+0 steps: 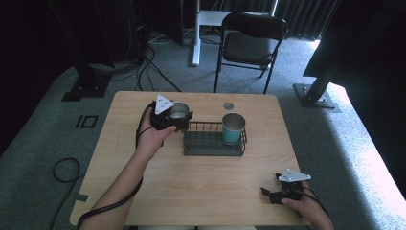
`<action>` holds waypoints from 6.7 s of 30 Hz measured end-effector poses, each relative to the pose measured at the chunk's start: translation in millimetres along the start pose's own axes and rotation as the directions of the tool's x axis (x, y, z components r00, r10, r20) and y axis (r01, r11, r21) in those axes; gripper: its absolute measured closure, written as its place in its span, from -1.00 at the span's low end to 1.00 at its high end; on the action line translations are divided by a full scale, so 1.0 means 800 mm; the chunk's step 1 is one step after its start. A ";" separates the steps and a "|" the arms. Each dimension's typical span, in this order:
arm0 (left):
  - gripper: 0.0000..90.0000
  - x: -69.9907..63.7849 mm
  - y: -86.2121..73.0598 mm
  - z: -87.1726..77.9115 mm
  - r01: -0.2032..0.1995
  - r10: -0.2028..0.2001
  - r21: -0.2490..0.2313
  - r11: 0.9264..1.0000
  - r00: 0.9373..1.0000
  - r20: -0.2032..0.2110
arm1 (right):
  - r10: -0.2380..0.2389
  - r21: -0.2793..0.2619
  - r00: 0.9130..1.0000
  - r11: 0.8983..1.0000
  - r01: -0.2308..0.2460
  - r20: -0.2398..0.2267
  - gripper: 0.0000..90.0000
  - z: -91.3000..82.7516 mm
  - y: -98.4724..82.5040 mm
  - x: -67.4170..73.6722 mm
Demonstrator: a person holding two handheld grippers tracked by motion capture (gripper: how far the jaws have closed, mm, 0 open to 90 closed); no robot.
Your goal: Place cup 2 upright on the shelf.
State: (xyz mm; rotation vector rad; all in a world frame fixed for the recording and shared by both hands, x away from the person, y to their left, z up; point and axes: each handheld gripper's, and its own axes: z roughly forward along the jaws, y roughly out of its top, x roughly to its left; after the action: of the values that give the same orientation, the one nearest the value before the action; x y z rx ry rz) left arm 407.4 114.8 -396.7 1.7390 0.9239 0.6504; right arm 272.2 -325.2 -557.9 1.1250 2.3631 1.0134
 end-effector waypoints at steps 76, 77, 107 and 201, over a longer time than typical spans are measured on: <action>-0.84 -0.069 -0.068 0.077 -0.012 0.003 0.090 0.996 0.995 0.098 | -0.005 -0.001 1.000 1.000 0.005 -0.004 -0.74 0.000 0.000 -0.001; -0.84 -0.069 -0.068 0.075 -0.007 -0.002 0.088 0.996 0.995 0.104 | -0.005 -0.001 1.000 1.000 0.005 -0.004 -0.74 0.000 0.000 -0.001; -0.95 -0.034 -0.061 0.024 -0.021 0.017 0.054 0.998 0.997 0.071 | -0.001 -0.001 1.000 1.000 0.001 0.001 -0.75 0.000 0.000 0.000; -0.95 0.096 -0.257 -0.175 0.293 -0.192 0.305 0.906 0.928 -0.320 | 0.002 -0.001 1.000 1.000 -0.002 0.003 -0.75 0.001 0.001 0.001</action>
State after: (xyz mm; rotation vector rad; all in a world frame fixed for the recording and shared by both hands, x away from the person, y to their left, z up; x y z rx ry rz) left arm 284.0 291.1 -543.2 1.8198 1.5110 0.6036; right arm 272.6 -323.7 -558.1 1.1278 2.3594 1.0126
